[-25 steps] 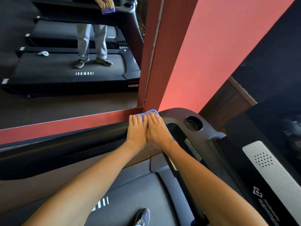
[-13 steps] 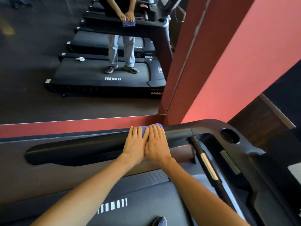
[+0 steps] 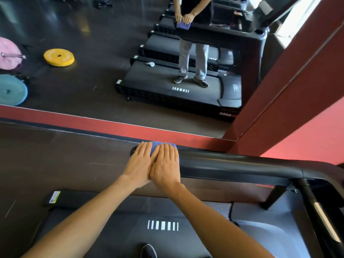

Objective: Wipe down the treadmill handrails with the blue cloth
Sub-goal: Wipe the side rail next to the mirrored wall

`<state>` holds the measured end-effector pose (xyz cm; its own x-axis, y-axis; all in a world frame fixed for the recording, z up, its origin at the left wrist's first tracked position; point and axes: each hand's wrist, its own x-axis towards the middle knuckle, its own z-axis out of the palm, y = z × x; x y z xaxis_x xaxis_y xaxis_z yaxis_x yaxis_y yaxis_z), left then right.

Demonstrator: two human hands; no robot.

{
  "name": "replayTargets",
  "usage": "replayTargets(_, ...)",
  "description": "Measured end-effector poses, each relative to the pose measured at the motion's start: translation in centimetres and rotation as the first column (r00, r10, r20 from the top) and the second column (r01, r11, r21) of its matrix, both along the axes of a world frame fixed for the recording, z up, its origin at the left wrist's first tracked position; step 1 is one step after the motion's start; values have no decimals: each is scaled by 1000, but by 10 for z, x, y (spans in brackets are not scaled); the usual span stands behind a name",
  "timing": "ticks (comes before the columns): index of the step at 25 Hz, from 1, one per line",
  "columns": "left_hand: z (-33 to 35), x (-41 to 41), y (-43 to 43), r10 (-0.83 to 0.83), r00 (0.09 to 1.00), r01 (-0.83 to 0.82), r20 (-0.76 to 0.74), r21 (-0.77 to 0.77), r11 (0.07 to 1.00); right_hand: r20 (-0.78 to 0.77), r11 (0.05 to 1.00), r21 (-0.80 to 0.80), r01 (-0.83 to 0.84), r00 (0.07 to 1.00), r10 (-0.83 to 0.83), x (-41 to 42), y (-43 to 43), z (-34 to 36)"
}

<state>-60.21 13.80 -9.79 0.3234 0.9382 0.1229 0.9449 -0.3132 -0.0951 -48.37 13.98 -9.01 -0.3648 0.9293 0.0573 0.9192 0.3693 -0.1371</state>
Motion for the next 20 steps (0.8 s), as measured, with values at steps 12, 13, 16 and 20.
replayTargets(12,-2,48,12,64,996,-71,-68,-101,992,-146,994,67,-92,984,101,54,21,-1)
replayTargets(13,-1,69,15,42,996,-50,-76,-108,993,-168,994,68,-87,981,97,77,23,-1)
replayTargets(16,-2,150,26,-28,993,12,-118,-136,991,-201,994,109,-32,978,53,161,27,-3)
replayTargets(20,-4,272,40,-70,983,48,-170,-128,991,-166,991,125,37,986,-16,278,34,-9)
